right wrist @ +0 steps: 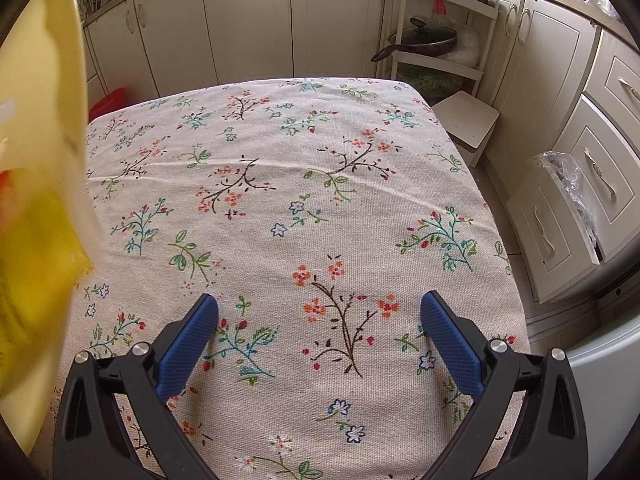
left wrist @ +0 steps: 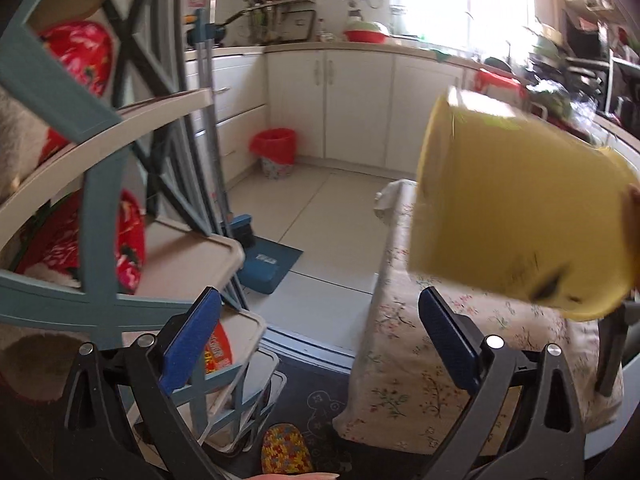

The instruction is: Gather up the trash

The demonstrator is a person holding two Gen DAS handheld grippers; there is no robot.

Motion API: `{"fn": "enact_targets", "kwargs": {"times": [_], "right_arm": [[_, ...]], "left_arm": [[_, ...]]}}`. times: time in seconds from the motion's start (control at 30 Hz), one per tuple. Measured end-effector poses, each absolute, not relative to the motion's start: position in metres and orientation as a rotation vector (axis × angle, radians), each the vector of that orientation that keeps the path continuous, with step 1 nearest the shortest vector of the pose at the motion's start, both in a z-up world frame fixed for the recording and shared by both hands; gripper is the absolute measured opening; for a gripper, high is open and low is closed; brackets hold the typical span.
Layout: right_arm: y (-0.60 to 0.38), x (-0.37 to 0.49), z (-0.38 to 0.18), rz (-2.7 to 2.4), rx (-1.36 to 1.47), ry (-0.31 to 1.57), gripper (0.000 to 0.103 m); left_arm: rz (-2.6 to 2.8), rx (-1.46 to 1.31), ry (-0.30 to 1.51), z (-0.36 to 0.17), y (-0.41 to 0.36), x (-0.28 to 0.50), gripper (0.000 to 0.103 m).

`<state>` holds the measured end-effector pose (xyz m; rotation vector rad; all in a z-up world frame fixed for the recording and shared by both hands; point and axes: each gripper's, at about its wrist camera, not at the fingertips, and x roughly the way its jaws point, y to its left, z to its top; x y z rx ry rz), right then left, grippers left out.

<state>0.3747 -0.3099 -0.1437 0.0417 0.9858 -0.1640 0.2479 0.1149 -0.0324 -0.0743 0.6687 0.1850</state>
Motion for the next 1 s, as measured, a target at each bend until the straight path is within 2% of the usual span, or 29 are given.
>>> {"fn": "enact_targets", "kwargs": {"times": [0.4,1.0], "right_arm": [[-0.31,0.375,-0.144,-0.164,0.042,0.986,0.096],[-0.312,0.374,-0.144,-0.165,0.041,0.986,0.097]], "left_arm": [[0.105,-0.022,0.693,-0.037,0.078,0.251,0.095],[0.074,0.01,0.709,-0.043,0.069,0.254,0.095]]}}
